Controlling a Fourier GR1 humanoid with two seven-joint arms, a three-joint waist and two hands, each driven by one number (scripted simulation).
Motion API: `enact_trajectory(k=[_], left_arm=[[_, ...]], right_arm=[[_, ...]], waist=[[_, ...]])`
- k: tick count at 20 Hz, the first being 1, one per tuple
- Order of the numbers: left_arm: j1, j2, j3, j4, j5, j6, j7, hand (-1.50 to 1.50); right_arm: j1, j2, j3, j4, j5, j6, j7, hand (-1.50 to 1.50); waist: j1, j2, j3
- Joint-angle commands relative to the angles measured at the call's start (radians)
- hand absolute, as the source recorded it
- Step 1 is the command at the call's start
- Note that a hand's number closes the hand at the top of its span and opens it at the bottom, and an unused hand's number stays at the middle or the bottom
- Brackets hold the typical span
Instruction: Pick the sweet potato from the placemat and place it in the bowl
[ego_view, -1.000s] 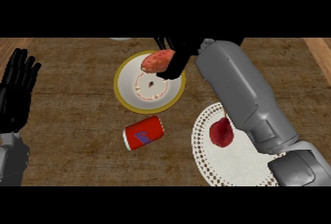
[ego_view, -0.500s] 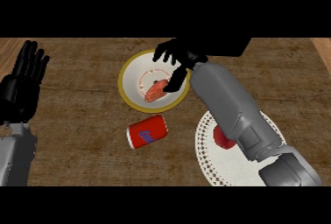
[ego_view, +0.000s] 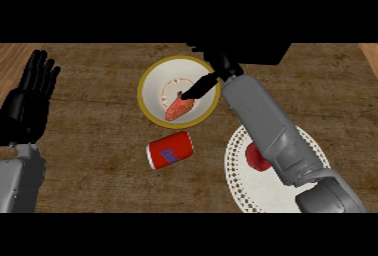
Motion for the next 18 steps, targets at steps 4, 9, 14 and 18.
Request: enact_trajectory(k=[4,9,14,18], left_arm=[[-0.004,-0.004,0.007,0.019,-0.013,0.018,-0.011,0.0],[-0.037,0.01,0.01,-0.001,0.003,0.011,0.039,0.0],[-0.026,0.012,0.012,0.0,0.009,-0.006,0.009,0.0],[-0.037,0.0,-0.002,-0.011,-0.002,0.009,0.024,0.0]], right_arm=[[-0.054,-0.093,-0.151,0.037,-0.104,-0.072,-0.04,-1.5],[-0.034,-0.23,-0.243,0.087,-0.177,-0.006,-0.062,-1.5],[0.006,-0.34,-0.285,0.131,-0.207,0.103,-0.156,-1.5],[0.015,-0.431,-0.302,0.149,-0.217,0.197,-0.199,-1.5]], waist=[[-0.018,0.003,0.0],[-0.016,0.006,0.001],[0.003,0.017,0.002],[0.012,0.021,0.003]])
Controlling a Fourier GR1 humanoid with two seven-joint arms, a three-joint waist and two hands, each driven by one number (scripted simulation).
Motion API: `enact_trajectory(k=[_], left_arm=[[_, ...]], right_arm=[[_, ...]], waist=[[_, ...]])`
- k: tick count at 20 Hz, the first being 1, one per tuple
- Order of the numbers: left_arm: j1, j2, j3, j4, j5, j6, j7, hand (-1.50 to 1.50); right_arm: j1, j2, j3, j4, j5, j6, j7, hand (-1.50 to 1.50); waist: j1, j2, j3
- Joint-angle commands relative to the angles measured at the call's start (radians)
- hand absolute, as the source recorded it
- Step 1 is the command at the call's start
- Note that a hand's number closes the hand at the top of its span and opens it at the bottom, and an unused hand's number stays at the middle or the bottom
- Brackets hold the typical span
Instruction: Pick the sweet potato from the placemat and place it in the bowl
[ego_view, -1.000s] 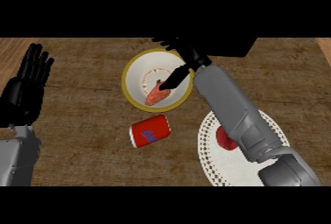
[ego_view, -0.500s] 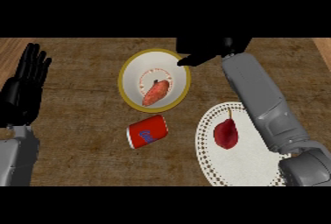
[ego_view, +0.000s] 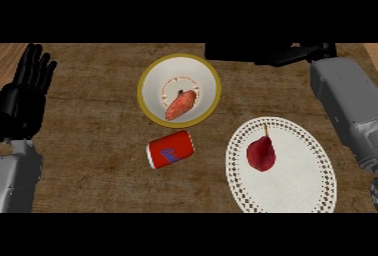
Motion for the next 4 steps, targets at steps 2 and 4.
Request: enact_trajectory(k=[2,4], left_arm=[[0.044,-0.008,-0.007,-0.014,-0.005,-0.009,-0.024,0.0],[0.01,-0.006,-0.011,-0.014,-0.001,-0.007,0.0,0.0]], right_arm=[[0.068,-0.118,-0.035,0.035,-0.025,0.126,-0.091,-1.5],[0.077,-0.145,-0.034,0.045,-0.021,0.159,-0.109,-1.5]], waist=[[0.009,0.002,0.001],[0.013,0.007,0.002]])
